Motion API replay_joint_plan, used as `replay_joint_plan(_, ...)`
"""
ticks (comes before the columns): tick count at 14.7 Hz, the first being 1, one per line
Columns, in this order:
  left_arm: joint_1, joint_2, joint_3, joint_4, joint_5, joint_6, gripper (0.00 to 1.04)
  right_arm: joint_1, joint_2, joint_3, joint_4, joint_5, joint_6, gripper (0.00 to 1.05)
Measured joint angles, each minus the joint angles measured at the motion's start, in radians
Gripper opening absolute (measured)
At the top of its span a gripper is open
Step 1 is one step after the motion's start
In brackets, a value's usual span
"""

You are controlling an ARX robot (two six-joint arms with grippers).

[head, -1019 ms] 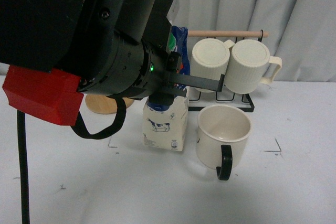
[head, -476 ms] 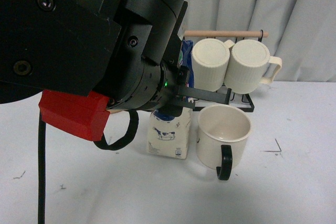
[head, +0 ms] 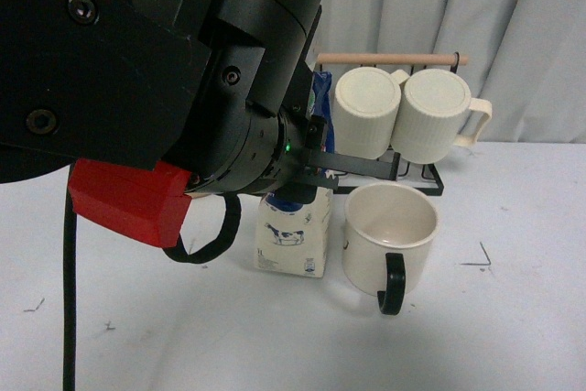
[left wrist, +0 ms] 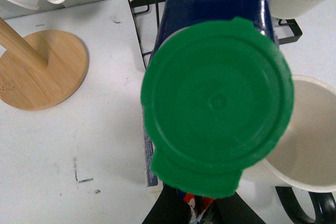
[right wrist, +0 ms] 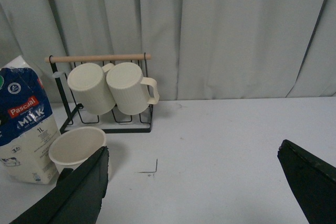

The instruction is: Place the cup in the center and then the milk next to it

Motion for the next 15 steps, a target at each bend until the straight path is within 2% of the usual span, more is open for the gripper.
replay_joint_plan(4,-0.008,0.009,0.0,-0.014,0.001,-0.035,0.04,0.0,0.0,0.0,0.0,0.0,0.0,0.98)
replay_joint_plan(6,-0.011,0.01,0.002,-0.013,0.006,-0.056,0.22,0.0,0.0,0.0,0.0,0.0,0.0,0.98)
replay_joint_plan(11,0.016,-0.074,0.003,-0.037,0.1,-0.161,0.96,0.0,0.0,0.0,0.0,0.0,0.0,0.98)
replay_joint_plan(15,0.051,-0.289,-0.079,0.001,0.12,-0.161,0.98,0.0,0.0,0.0,0.0,0.0,0.0,0.98)
